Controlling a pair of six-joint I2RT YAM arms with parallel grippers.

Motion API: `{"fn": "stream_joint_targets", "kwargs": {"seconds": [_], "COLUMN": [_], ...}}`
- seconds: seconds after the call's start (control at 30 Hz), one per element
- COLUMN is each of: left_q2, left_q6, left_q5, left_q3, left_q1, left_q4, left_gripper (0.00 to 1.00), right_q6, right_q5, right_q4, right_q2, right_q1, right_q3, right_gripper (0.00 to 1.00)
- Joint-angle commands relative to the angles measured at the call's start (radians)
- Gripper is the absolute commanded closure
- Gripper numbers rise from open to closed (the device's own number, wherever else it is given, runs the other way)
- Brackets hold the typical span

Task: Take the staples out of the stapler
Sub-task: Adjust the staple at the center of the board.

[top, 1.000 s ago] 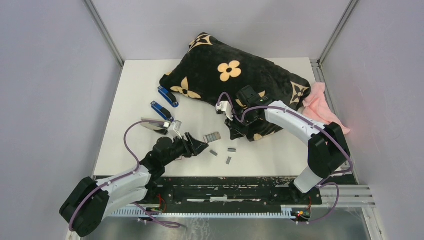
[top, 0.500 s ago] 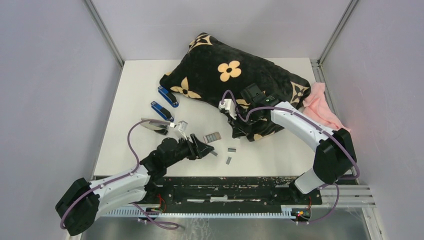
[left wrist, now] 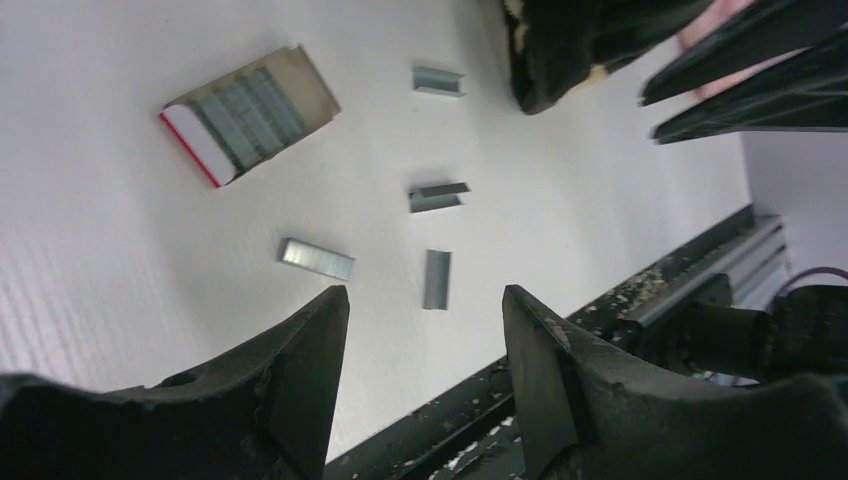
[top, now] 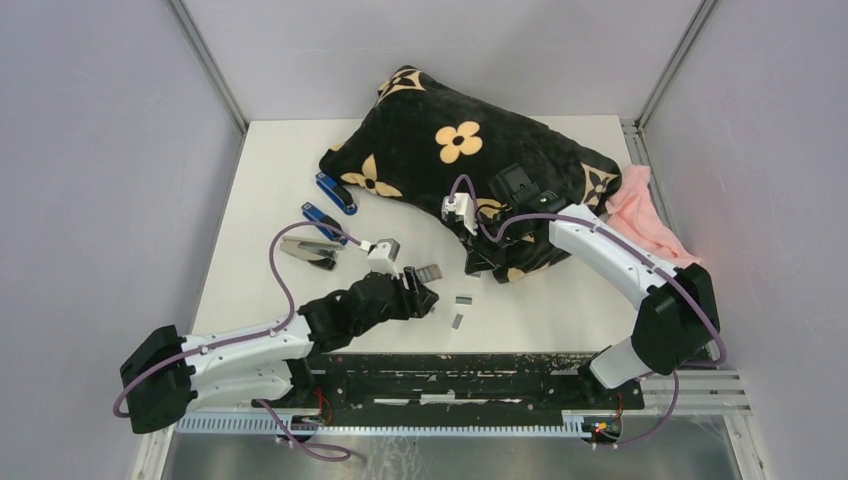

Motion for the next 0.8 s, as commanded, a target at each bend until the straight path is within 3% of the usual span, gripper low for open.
{"fn": "stream_joint_targets", "kwargs": {"seconds": [0.0, 0.33, 0.6, 0.77], "left_q2": [0.069, 0.240, 0.242, 0.321], "left_q6": [0.037, -0.105, -0.204, -0.370], "left_q5": [-0.126, -0.226, -0.269, -0.296], "left_q3": [0.053, 0.226, 0.226, 0.273], "left_q1": [-0.010, -0.050, -0.094, -0.096], "left_q4": [-0.076, -0.383, -0.330, -0.439], "left_gripper": [0.35, 0.39, 0.39, 0.47], "right_q6": [0.015, 0.030, 0.037, 0.043], "right_q5": [-0.041, -0.041, -0.031, -0.031], "right_q4": [0.022, 0.033, 0.046, 0.050], "right_q2": [-0.043, -0.047, -0.053, -0.052], "right_q1": [-0.011, -0.014, -0.021, -0.023], "right_q3": [0.018, 0.016, 0.010, 0.008], "right_gripper": [0.77, 0.77, 0.77, 0.77]}}
